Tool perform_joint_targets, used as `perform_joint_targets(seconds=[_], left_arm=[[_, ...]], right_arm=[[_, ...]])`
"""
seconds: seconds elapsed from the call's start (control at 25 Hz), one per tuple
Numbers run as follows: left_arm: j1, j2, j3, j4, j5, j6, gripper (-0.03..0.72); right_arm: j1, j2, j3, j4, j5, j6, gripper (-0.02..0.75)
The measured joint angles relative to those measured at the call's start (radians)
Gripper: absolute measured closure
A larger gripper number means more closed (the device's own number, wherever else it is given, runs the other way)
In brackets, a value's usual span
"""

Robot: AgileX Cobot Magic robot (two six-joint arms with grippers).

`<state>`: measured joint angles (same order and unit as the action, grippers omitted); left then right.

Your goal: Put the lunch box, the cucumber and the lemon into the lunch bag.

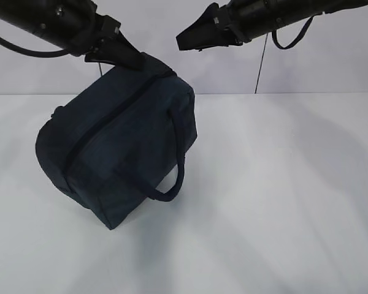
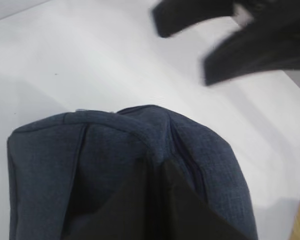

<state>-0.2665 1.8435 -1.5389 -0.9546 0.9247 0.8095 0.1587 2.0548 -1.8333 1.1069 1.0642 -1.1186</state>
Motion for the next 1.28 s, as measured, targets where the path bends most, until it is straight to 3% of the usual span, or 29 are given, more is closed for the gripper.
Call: perform_joint_targets(seconds=[0.28, 0.4, 0.48, 0.64, 0.72, 1.0, 1.28], left_arm=[[-0.003, 0.08, 0.0, -0.053, -0.124, -0.004, 0.665], [-0.003, 0.104, -0.002, -0.069, -0.145, -0.004, 0.621], [-0.003, 0.114, -0.004, -0.073, -0.152, -0.004, 0.53], [-0.003, 0.12, -0.006, -0.08, -0.152, -0.004, 0.225], [-0.003, 0.12, -0.006, -0.086, -0.145, -0.006, 0.137], [-0.003, 0.094, -0.008, -0.058, -0.072, -0.041, 0.103], [-0.003, -0.096, -0.008, 0.201, 0.083, -0.227, 0.102]], right_arm=[[-0.001, -0.037, 0.0, -0.029, 0.029, 0.021, 0.252], [-0.001, -0.045, 0.0, -0.054, 0.032, 0.031, 0.252], [-0.001, -0.055, 0.0, -0.075, 0.033, 0.045, 0.252], [-0.001, -0.078, 0.0, -0.14, 0.042, 0.083, 0.252], [-0.001, -0.093, 0.0, -0.18, 0.046, 0.106, 0.252], [-0.001, -0.169, 0.0, -0.331, 0.09, 0.229, 0.252], [0.042, -0.26, 0.0, -0.551, 0.164, 0.44, 0.252]])
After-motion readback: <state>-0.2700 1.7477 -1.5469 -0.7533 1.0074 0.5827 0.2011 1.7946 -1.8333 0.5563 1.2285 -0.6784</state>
